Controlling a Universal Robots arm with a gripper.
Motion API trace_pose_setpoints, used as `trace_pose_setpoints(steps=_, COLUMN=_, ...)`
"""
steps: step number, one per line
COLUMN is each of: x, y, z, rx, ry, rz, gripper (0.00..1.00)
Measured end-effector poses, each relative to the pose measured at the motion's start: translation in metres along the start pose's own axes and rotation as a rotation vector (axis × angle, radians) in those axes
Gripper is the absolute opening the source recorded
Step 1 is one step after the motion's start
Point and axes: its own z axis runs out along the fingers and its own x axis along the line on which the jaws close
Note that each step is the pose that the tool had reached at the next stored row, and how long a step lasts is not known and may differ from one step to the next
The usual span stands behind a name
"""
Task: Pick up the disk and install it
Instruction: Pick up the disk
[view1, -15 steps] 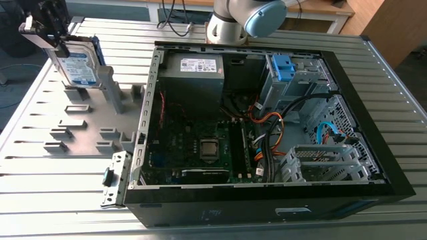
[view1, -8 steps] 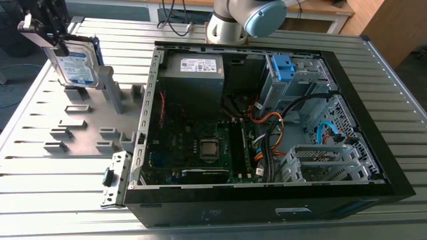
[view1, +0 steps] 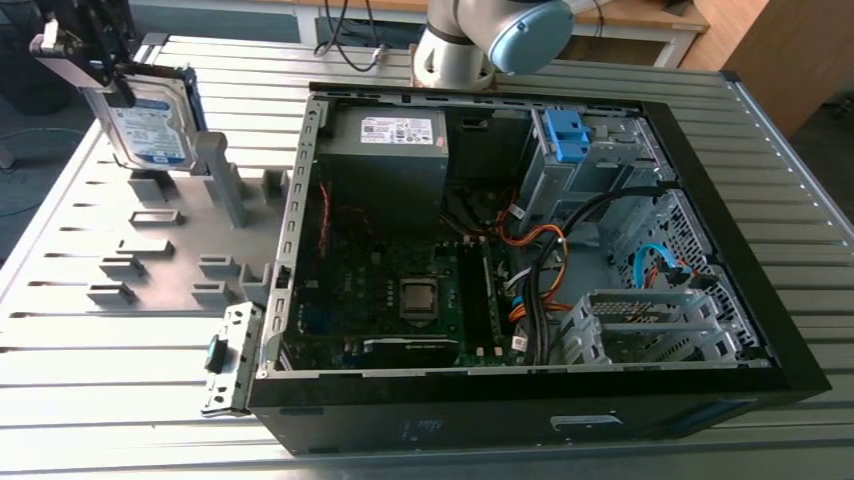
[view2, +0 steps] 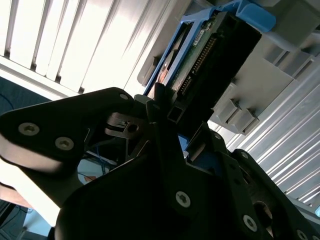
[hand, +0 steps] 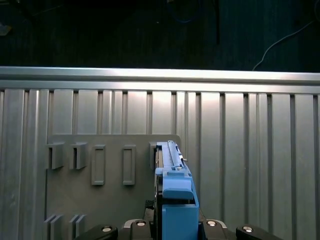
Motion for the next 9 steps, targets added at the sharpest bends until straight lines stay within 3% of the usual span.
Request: trace_pose_setpoints(steps=9, x=-0.0004, y=0.0002, z=-0.0097, rx=0.0, ry=0.0, rz=0.0, gripper=0.37)
